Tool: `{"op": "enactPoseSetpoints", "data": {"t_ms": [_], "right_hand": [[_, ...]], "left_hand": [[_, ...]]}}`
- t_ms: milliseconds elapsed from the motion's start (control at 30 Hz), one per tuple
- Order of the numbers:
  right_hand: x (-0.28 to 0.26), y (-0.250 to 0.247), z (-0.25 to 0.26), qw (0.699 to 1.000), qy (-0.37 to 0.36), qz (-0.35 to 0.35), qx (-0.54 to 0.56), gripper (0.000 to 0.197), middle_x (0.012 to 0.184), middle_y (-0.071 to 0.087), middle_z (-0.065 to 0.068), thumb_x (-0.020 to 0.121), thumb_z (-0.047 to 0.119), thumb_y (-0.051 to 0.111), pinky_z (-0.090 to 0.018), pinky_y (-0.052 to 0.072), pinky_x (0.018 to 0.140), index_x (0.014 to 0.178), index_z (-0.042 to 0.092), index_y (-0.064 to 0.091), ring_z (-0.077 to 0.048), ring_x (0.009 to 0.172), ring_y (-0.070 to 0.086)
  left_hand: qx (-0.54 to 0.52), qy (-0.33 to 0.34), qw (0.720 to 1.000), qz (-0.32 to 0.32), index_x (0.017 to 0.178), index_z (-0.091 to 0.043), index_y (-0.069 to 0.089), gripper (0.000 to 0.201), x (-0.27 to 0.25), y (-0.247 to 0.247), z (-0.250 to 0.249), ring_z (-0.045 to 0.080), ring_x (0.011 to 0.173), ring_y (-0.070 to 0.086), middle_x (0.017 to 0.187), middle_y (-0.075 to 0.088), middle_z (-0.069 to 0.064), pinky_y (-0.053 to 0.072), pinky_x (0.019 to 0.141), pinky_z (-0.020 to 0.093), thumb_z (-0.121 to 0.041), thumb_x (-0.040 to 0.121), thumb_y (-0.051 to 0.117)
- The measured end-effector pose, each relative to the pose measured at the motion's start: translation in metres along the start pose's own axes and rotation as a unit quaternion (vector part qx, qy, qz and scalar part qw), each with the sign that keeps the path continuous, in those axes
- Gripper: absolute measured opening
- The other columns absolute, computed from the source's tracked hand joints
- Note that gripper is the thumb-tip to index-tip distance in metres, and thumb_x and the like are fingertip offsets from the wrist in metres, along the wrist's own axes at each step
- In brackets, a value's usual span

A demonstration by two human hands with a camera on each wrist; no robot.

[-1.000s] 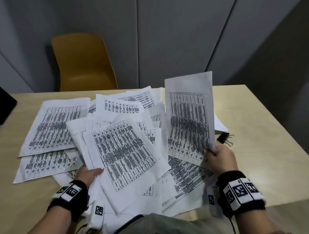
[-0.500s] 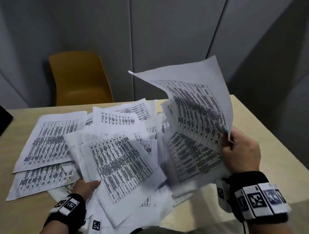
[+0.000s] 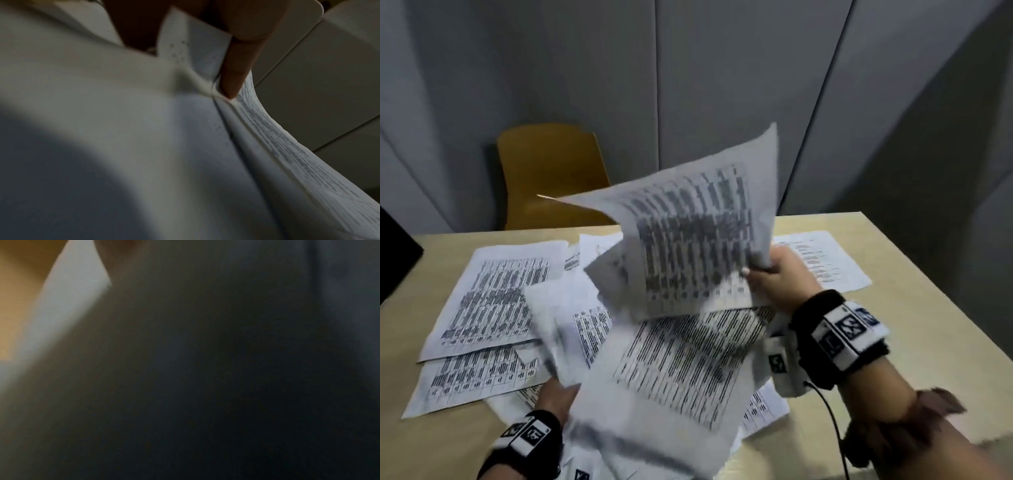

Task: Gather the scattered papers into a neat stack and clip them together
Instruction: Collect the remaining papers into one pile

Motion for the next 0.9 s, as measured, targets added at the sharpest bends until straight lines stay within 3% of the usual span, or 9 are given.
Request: {"op": "enactPoseSetpoints", "data": {"t_ms": [100, 200, 233, 300, 400, 567, 667, 767, 900], "right_hand": [[0.013, 0.044, -0.026, 0.996, 0.05, 0.078, -0.007, 0.019, 0.069, 0.063, -0.005, 0.086, 0.012, 0.063, -0.038, 0.055, 0.071, 0.068, 0.015, 0.059, -0.023, 0.069, 0.062], [0.021, 0.075, -0.034, 0.989, 0.051, 0.106, -0.09, 0.008, 0.09, 0.069, -0.011, 0.087, 0.007, 0.057, -0.039, 0.054, 0.086, 0.089, 0.009, 0.065, -0.028, 0.09, 0.065], [0.025, 0.083, -0.035, 0.987, 0.04, 0.105, -0.112, 0.013, 0.095, 0.07, -0.014, 0.087, 0.005, 0.055, -0.038, 0.053, 0.086, 0.095, 0.007, 0.065, -0.028, 0.093, 0.065], [0.03, 0.1, -0.036, 0.987, 0.032, 0.107, -0.116, 0.017, 0.095, 0.069, -0.015, 0.089, 0.01, 0.053, -0.034, 0.053, 0.08, 0.099, 0.008, 0.066, -0.029, 0.09, 0.065], [0.037, 0.116, -0.036, 0.991, 0.038, 0.095, -0.091, 0.026, 0.084, 0.062, -0.009, 0.095, 0.027, 0.048, -0.024, 0.04, 0.067, 0.101, 0.007, 0.065, -0.022, 0.076, 0.058], [0.047, 0.109, -0.061, 0.996, 0.049, 0.021, -0.077, 0.031, 0.091, 0.067, -0.019, 0.094, 0.028, 0.047, -0.037, 0.052, 0.074, 0.094, 0.004, 0.066, -0.034, 0.084, 0.063], [0.042, 0.094, -0.082, 0.993, 0.073, -0.012, -0.092, 0.023, 0.092, 0.064, -0.023, 0.092, 0.017, 0.048, -0.029, 0.043, 0.066, 0.095, 0.005, 0.068, -0.037, 0.086, 0.063], [0.017, 0.102, -0.104, 0.981, 0.161, 0.039, -0.102, 0.024, 0.102, 0.066, -0.023, 0.092, 0.019, 0.049, -0.033, 0.048, 0.074, 0.098, 0.0, 0.063, -0.037, 0.094, 0.063], [-0.016, 0.136, -0.109, 0.966, 0.215, 0.112, -0.085, 0.022, 0.092, 0.064, -0.006, 0.089, 0.029, 0.05, -0.028, 0.048, 0.071, 0.086, 0.007, 0.053, -0.025, 0.081, 0.058]], "left_hand": [[-0.059, -0.011, 0.998, 0.016, 0.114, 0.018, 0.055, 0.051, 0.003, 0.002, 0.009, 0.032, 0.089, 0.061, 0.093, 0.063, 0.023, 0.044, 0.069, 0.021, -0.01, 0.075, 0.071], [-0.095, -0.021, 0.995, 0.018, 0.131, 0.003, 0.048, 0.068, 0.006, 0.001, 0.016, 0.036, 0.108, 0.058, 0.119, 0.059, 0.023, 0.042, 0.091, 0.031, -0.041, 0.081, 0.066], [-0.093, -0.021, 0.995, 0.024, 0.125, 0.001, 0.054, 0.062, 0.008, 0.001, 0.018, 0.032, 0.103, 0.06, 0.118, 0.06, 0.021, 0.041, 0.093, 0.031, -0.039, 0.08, 0.067], [-0.069, -0.017, 0.996, 0.053, 0.103, 0.004, 0.063, 0.031, 0.004, 0.003, 0.016, 0.025, 0.088, 0.061, 0.106, 0.064, 0.02, 0.042, 0.087, 0.03, -0.014, 0.079, 0.072], [-0.022, -0.014, 0.997, 0.067, 0.106, 0.012, 0.06, 0.036, 0.002, 0.003, 0.02, 0.028, 0.091, 0.061, 0.105, 0.067, 0.024, 0.042, 0.087, 0.031, 0.005, 0.073, 0.072], [-0.023, -0.005, 0.999, 0.042, 0.109, 0.008, 0.06, 0.035, 0.013, -0.001, 0.028, 0.033, 0.102, 0.06, 0.108, 0.065, 0.024, 0.04, 0.098, 0.04, 0.007, 0.075, 0.068], [-0.06, -0.008, 0.998, 0.034, 0.112, 0.013, 0.057, 0.034, 0.017, 0.0, 0.031, 0.03, 0.098, 0.058, 0.112, 0.062, 0.029, 0.039, 0.094, 0.036, 0.012, 0.078, 0.062], [-0.085, -0.016, 0.996, 0.031, 0.112, 0.014, 0.057, 0.03, 0.02, 0.003, 0.034, 0.028, 0.096, 0.056, 0.115, 0.06, 0.03, 0.039, 0.092, 0.034, 0.012, 0.081, 0.057], [-0.105, -0.011, 0.994, 0.021, 0.111, 0.018, 0.055, 0.028, 0.02, 0.006, 0.03, 0.027, 0.083, 0.06, 0.099, 0.062, 0.022, 0.041, 0.084, 0.032, 0.012, 0.084, 0.054]]}}
Point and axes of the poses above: each hand's wrist, its own x-axis towards the middle knuckle, its own y-axis out of the palm, z = x × y, the point moved 5 cm from there along x, towards the middle knuckle
